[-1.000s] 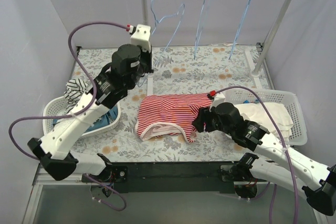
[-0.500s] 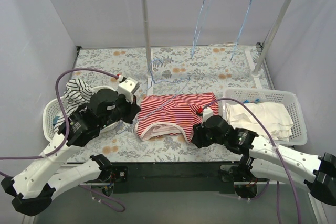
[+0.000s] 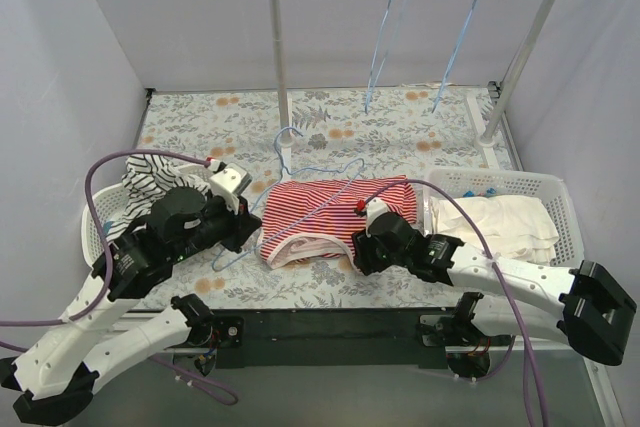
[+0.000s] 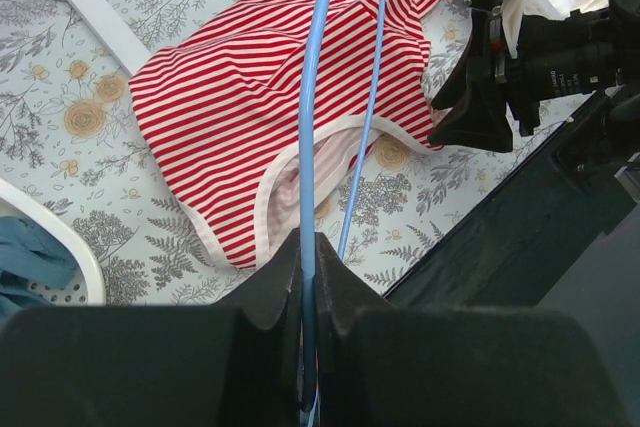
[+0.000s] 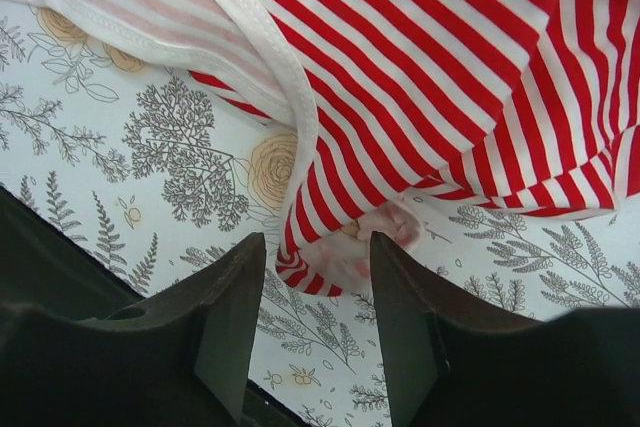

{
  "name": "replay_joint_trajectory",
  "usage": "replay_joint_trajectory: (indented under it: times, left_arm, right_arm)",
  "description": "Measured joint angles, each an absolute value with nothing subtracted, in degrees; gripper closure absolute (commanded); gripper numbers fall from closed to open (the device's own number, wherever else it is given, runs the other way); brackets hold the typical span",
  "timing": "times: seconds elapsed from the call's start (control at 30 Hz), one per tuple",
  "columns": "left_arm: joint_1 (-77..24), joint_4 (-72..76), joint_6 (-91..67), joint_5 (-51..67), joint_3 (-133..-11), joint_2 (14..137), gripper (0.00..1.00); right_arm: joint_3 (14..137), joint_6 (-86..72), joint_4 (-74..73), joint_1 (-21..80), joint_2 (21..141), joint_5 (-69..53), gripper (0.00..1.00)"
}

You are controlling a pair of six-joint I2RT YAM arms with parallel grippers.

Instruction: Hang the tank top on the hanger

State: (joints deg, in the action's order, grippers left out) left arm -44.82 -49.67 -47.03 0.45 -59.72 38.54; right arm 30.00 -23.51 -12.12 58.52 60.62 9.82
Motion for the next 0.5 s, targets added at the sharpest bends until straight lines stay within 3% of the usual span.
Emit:
replay_joint_trajectory:
  times: [0.23,0.33,0.37,0.5]
  left_arm:
    - [-44.82,-50.3,-50.11,-0.58,-59.75,43.83,1.0]
    - [-44.82,-50.78,-52.69,0.12,-59.66,45.87,1.0]
    - [-44.82,-51.0,-53.58,0.6,-59.59,45.82,1.0]
    - [-44.82,-51.59,-56.86,2.2,-59.16,42.57,1.0]
  right_arm:
    - [31.09,-22.87,-10.07,58.52,62.0,8.95,0.49]
    - [31.09,-22.9,-9.89,58.52,63.07,8.56,0.65]
    - [31.09,-23.05,-9.87,58.52,63.42,8.43,0.76]
    - [31.07,-23.62,-9.89,58.24,63.48,8.51,0.97]
